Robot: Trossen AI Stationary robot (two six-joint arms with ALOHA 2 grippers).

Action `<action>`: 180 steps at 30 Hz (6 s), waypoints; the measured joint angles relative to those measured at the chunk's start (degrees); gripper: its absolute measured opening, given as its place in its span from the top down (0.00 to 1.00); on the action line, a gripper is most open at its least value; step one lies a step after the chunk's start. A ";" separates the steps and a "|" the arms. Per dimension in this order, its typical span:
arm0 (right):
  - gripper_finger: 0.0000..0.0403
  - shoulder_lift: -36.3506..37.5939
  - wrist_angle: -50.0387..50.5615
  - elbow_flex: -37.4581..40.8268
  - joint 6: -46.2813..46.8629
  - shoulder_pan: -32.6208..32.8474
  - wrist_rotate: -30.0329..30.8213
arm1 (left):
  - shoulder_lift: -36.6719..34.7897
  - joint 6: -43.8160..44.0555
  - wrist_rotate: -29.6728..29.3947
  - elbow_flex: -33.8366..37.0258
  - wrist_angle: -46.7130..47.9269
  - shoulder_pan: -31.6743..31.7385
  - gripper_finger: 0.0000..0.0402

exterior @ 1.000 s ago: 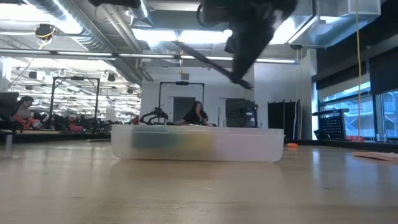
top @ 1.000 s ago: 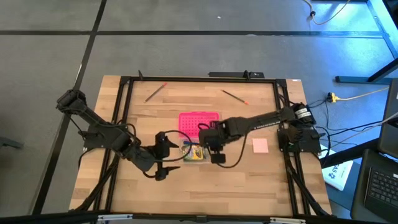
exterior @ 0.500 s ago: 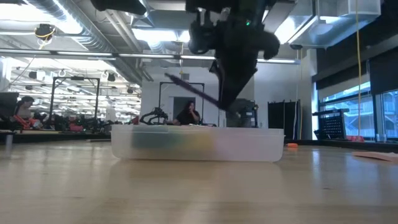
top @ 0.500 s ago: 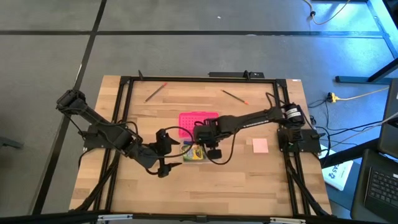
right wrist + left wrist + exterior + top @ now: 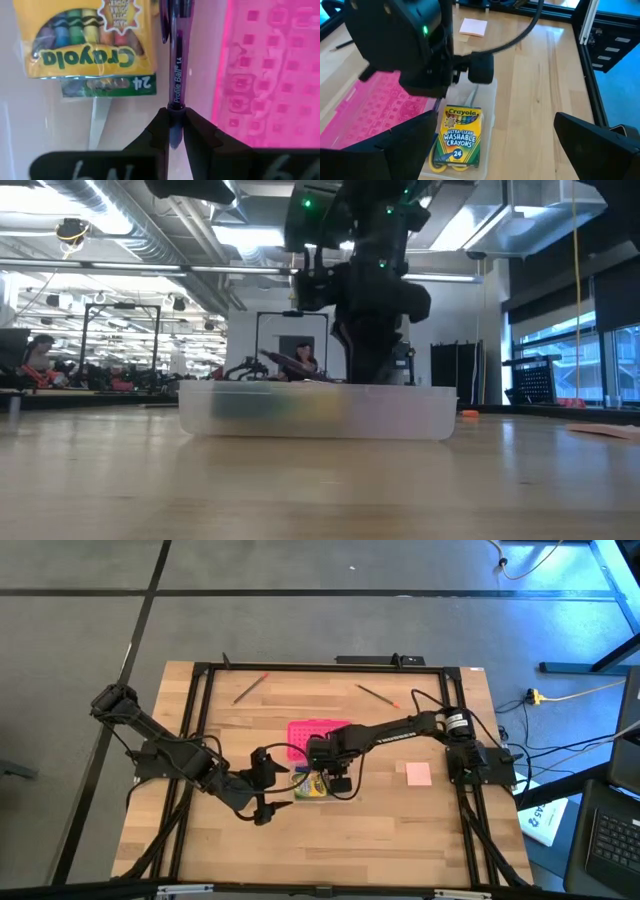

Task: Pack school essentials
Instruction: Put the purple pen into the pencil case, then put the right black pencil into the pencil case

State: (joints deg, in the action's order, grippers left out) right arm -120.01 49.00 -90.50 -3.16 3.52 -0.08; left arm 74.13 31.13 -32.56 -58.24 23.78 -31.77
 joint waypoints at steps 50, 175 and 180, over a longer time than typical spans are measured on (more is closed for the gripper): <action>0.92 -0.02 -0.30 0.00 2.52 -0.01 -2.89 | -0.55 3.15 0.12 -0.02 0.02 0.58 0.01; 0.61 17.13 -5.60 31.65 -16.17 -52.80 -1.65 | -10.01 1.55 14.61 -0.04 24.79 52.13 0.01; 0.61 17.38 -7.33 32.84 -16.91 -52.71 -1.35 | -10.01 1.29 14.63 -0.04 24.80 52.13 0.01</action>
State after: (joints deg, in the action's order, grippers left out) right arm -102.63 41.68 -57.66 -20.07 -49.19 -1.43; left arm 64.12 32.42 -17.92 -58.28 48.58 20.36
